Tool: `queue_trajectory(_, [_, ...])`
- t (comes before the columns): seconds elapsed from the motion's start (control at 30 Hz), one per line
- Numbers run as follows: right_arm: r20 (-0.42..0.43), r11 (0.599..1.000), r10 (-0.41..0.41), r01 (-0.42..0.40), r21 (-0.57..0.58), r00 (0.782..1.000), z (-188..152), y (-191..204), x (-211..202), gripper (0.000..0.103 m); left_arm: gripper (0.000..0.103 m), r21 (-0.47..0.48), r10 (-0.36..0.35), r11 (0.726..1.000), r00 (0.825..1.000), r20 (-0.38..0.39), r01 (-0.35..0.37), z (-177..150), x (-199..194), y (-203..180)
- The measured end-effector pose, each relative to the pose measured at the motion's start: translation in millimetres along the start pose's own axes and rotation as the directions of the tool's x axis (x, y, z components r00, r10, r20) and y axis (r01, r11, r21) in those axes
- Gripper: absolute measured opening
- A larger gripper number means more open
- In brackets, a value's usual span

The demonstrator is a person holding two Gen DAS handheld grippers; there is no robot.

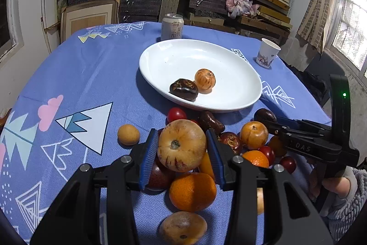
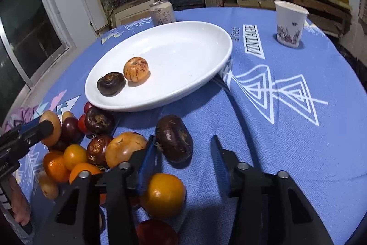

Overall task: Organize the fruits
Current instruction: 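Grasp the pale apple with the left tool while the right tool grasps a dark brown fruit, then lower both held fruits onto the white plate and open both tools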

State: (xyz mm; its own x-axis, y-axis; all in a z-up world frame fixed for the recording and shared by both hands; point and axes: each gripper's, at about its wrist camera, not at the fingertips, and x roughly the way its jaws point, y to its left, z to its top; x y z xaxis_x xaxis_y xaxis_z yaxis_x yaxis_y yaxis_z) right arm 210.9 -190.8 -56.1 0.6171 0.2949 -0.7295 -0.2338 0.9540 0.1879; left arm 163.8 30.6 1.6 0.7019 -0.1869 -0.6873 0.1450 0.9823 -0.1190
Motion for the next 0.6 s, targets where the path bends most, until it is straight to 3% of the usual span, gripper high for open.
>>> queue_trajectory(0.07, [0.014,0.999,-0.021,0.021,-0.043,1.000,0,9,0,0.028,0.043,-0.003,0.000,1.000,1.000,-0.005,0.000,0,1,1])
queue_trajectory(0.23, [0.032,0.998,-0.036,0.038,-0.056,0.999,2,11,-7,0.023,0.043,-0.003,-0.002,1.000,1.000,-0.005,0.002,0,2,1])
queue_trajectory(0.4, [0.103,0.999,0.025,-0.028,0.022,0.994,6,-5,-36,0.022,0.043,-0.013,-0.018,1.000,1.000,0.011,0.018,4,0,3])
queue_trajectory(0.6, [0.116,0.996,0.054,-0.062,0.070,0.992,8,-14,-41,0.022,0.043,-0.035,-0.017,0.999,0.999,0.034,0.018,12,-2,7])
